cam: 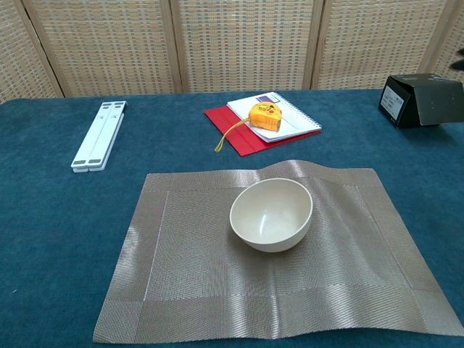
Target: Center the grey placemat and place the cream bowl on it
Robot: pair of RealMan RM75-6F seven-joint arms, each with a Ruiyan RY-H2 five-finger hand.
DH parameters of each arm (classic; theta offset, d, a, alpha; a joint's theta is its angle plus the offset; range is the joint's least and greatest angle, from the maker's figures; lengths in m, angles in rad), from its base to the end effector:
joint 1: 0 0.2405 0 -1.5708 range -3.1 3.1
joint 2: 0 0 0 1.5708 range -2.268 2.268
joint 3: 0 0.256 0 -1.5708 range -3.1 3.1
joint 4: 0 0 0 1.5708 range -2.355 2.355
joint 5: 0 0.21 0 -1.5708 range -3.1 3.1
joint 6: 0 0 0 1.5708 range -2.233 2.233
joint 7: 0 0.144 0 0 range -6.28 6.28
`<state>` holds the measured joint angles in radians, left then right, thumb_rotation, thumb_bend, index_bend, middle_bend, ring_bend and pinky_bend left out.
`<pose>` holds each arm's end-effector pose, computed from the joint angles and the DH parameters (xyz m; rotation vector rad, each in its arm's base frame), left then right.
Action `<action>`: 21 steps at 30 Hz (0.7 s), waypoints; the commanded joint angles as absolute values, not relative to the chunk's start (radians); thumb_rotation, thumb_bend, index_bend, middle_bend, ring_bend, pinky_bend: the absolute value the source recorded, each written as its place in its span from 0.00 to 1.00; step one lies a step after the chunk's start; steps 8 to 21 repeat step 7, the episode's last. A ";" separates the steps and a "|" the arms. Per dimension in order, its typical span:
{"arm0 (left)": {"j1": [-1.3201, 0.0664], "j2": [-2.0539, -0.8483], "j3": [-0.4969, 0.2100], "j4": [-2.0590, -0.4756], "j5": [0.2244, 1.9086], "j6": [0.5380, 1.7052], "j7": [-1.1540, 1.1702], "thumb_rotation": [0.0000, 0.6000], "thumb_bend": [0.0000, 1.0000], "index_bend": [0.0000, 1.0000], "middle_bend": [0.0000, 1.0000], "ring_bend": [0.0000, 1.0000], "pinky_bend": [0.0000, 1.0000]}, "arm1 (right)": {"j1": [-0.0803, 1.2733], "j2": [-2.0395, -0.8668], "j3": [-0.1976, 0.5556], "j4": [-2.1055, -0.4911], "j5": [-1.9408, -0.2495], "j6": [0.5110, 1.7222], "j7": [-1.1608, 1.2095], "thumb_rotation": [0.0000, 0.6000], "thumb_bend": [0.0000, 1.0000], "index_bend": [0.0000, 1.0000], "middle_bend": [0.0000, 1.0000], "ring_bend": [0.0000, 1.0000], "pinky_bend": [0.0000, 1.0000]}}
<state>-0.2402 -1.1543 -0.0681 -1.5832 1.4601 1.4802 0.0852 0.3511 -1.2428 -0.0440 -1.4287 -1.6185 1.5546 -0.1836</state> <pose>-0.2853 0.2319 0.1546 -1.4463 -0.7538 -0.9563 -0.2678 -0.2412 0.1248 1.6784 -0.4702 0.9699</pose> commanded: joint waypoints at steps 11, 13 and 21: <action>-0.179 -1.152 -0.018 -1.575 1.511 1.527 0.085 1.00 0.00 0.00 0.00 0.00 0.00 | 0.208 -1.303 -0.010 -1.285 -1.530 1.638 -0.090 1.00 0.00 0.00 0.00 0.00 0.00; -0.179 -1.152 -0.018 -1.575 1.511 1.527 0.085 1.00 0.00 0.00 0.00 0.00 0.00 | 0.208 -1.303 -0.010 -1.285 -1.530 1.638 -0.090 1.00 0.00 0.00 0.00 0.00 0.00; -0.179 -1.152 -0.018 -1.575 1.511 1.527 0.085 1.00 0.00 0.00 0.00 0.00 0.00 | 0.208 -1.303 -0.010 -1.285 -1.530 1.638 -0.090 1.00 0.00 0.00 0.00 0.00 0.00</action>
